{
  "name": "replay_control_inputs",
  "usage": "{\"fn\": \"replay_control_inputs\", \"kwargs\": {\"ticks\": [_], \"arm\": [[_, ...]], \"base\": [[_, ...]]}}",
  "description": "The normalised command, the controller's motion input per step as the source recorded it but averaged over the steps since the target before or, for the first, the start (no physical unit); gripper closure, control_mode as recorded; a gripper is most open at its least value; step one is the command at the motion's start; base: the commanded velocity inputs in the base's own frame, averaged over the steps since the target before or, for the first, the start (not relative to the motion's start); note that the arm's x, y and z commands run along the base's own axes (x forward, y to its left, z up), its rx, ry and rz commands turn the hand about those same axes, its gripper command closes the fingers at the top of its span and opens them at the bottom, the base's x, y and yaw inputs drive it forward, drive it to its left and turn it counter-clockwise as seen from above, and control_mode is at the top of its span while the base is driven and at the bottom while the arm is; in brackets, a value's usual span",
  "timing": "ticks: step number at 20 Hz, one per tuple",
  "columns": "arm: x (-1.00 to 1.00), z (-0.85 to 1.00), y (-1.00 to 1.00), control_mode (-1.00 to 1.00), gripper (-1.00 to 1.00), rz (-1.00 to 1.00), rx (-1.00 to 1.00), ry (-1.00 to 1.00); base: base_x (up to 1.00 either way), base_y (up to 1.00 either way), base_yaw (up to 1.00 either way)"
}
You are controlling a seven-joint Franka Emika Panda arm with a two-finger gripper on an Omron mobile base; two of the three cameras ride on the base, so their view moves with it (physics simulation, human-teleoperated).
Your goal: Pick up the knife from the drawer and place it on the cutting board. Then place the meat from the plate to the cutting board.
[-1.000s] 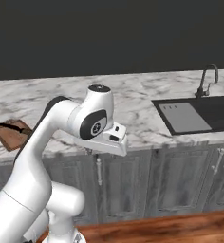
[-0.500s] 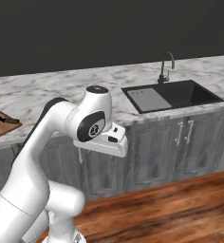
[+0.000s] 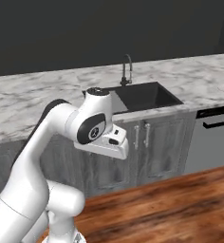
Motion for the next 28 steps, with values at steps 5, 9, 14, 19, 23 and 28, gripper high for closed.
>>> {"fn": "replay_control_inputs", "kwargs": {"ticks": [5, 9, 14, 19, 23, 28], "arm": [[0.00, 0.00, 0.00, 1.00, -1.00, 0.00, 0.00, 0.00], [0.00, 0.00, 0.00, 1.00, -1.00, 0.00, 0.00, 0.00], [0.00, 0.00, 0.00, 1.00, -1.00, 0.00, 0.00, 0.00], [0.00, 0.00, 0.00, 1.00, -1.00, 0.00, 0.00, 0.00], [0.00, 0.00, 0.00, 1.00, -1.00, 0.00, 0.00, 0.00], [0.00, 0.00, 0.00, 1.00, -1.00, 0.00, 0.00, 0.00]], "base": [[0.68, -1.00, 0.03], [0.61, -1.00, 0.03], [0.72, -1.00, 0.02], [0.85, -1.00, 0.02], [0.95, -1.00, 0.04], [1.00, -0.71, 0.04]]}}
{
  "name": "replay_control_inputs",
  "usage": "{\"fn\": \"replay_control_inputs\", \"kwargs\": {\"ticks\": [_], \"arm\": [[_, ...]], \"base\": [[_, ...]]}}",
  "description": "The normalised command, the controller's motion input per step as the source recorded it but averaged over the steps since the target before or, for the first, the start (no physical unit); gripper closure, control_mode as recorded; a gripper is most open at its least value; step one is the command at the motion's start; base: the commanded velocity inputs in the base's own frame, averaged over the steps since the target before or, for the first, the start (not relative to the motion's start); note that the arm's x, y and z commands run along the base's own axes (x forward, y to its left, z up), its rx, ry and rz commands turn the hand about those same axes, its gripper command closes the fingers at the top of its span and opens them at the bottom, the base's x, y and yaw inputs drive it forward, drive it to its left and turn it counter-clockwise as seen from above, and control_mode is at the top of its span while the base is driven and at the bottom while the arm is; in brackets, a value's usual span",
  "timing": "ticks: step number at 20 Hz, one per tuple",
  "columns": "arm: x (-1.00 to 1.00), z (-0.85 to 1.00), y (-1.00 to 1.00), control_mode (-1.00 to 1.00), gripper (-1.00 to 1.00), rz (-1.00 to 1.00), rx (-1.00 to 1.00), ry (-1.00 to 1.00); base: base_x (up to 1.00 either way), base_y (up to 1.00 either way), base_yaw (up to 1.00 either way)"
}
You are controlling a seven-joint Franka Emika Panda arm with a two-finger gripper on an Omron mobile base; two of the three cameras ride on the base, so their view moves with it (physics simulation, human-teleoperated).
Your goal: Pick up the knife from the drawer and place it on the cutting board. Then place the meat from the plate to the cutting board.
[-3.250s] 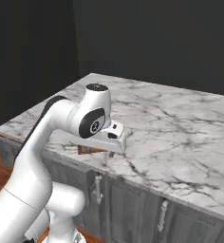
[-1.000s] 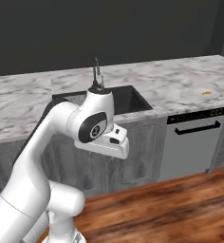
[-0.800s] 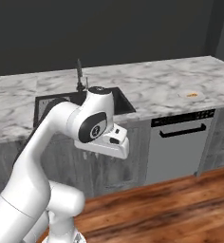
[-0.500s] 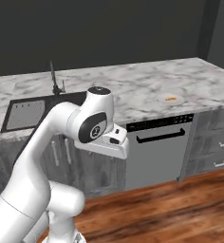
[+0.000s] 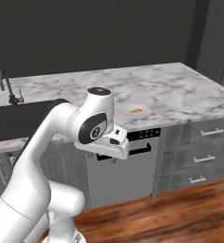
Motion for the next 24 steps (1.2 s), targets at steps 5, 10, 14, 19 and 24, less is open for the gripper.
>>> {"fn": "replay_control_inputs", "kwargs": {"ticks": [5, 10, 14, 19, 24], "arm": [[0.00, 0.00, 0.00, 1.00, -1.00, 0.00, 0.00, 0.00], [0.00, 0.00, 0.00, 1.00, -1.00, 0.00, 0.00, 0.00], [0.00, 0.00, 0.00, 1.00, -1.00, 0.00, 0.00, 0.00], [0.00, 0.00, 0.00, 1.00, -1.00, 0.00, 0.00, 0.00], [0.00, 0.00, 0.00, 1.00, -1.00, 0.00, 0.00, 0.00]], "base": [[1.00, -0.78, 0.12], [1.00, -0.59, 0.15], [1.00, -0.38, 0.17], [0.66, -0.03, 0.14], [0.29, 0.10, 0.05]]}}
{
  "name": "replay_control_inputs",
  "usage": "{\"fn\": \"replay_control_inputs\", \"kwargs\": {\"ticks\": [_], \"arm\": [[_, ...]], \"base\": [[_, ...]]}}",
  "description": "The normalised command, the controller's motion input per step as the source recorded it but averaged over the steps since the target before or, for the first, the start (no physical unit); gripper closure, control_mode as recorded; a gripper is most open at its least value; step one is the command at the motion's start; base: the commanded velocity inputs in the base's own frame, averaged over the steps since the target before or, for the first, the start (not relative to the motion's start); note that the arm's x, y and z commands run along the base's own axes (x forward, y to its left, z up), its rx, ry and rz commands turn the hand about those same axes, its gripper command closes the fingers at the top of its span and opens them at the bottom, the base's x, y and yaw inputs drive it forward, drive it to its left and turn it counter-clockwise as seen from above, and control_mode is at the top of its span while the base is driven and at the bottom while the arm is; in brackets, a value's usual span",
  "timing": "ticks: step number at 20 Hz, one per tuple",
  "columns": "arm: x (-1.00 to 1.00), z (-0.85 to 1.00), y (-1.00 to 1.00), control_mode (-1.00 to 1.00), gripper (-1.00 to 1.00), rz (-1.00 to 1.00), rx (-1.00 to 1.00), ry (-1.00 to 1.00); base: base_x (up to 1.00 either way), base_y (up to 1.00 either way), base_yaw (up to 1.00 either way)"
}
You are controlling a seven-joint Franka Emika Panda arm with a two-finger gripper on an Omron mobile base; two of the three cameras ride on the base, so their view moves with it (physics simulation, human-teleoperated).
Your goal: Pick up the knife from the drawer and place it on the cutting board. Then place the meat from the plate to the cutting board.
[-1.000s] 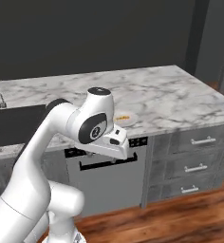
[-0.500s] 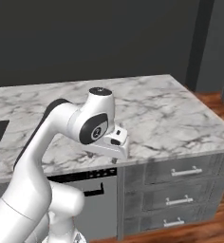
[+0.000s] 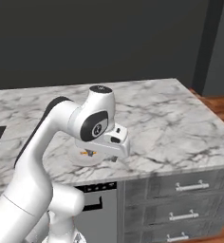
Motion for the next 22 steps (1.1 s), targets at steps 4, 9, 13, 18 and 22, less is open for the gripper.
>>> {"fn": "replay_control_inputs", "kwargs": {"ticks": [4, 9, 13, 18, 22], "arm": [[0.00, 0.00, 0.00, 1.00, -1.00, 0.00, 0.00, 0.00], [0.00, 0.00, 0.00, 1.00, -1.00, 0.00, 0.00, 0.00], [0.00, 0.00, 0.00, 1.00, -1.00, 0.00, 0.00, 0.00], [0.00, 0.00, 0.00, 1.00, -1.00, 0.00, 0.00, 0.00], [0.00, 0.00, 0.00, 1.00, -1.00, 0.00, 0.00, 0.00]], "base": [[0.28, 0.00, 0.26], [0.32, 0.00, 0.39], [0.28, -0.06, 0.45], [0.14, -0.59, 0.37], [-0.11, -0.94, 0.21]]}}
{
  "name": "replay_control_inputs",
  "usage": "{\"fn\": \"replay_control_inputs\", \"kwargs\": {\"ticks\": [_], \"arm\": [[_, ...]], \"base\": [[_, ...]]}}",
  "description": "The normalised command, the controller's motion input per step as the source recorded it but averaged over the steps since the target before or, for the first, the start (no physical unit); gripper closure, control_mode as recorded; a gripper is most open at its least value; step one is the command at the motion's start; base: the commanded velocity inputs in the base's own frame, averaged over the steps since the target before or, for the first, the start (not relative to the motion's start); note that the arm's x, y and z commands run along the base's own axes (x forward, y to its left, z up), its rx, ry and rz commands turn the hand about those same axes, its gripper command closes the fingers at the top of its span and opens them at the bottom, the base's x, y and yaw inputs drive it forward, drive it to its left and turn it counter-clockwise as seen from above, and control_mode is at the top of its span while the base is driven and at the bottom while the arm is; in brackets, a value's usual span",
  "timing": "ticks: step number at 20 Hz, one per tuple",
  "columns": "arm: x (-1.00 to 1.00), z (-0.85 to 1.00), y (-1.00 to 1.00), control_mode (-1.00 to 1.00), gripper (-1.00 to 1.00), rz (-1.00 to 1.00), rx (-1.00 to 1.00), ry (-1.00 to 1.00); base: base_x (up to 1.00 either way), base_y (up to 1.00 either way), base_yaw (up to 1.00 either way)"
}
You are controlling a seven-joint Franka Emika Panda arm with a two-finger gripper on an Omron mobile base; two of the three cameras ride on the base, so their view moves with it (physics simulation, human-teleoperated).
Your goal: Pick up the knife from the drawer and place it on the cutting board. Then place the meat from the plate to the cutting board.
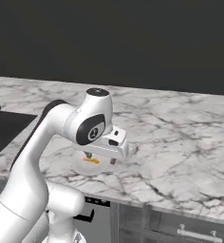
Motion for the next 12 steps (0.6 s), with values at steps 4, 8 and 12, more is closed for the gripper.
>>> {"fn": "replay_control_inputs", "kwargs": {"ticks": [4, 8, 12], "arm": [[0.00, 0.00, 0.00, 1.00, -1.00, 0.00, 0.00, 0.00], [0.00, 0.00, 0.00, 1.00, -1.00, 0.00, 0.00, 0.00], [0.00, 0.00, 0.00, 1.00, -1.00, 0.00, 0.00, 0.00]], "base": [[0.09, -0.31, 0.11], [0.52, 0.11, 0.05], [0.57, 0.44, 0.00]]}}
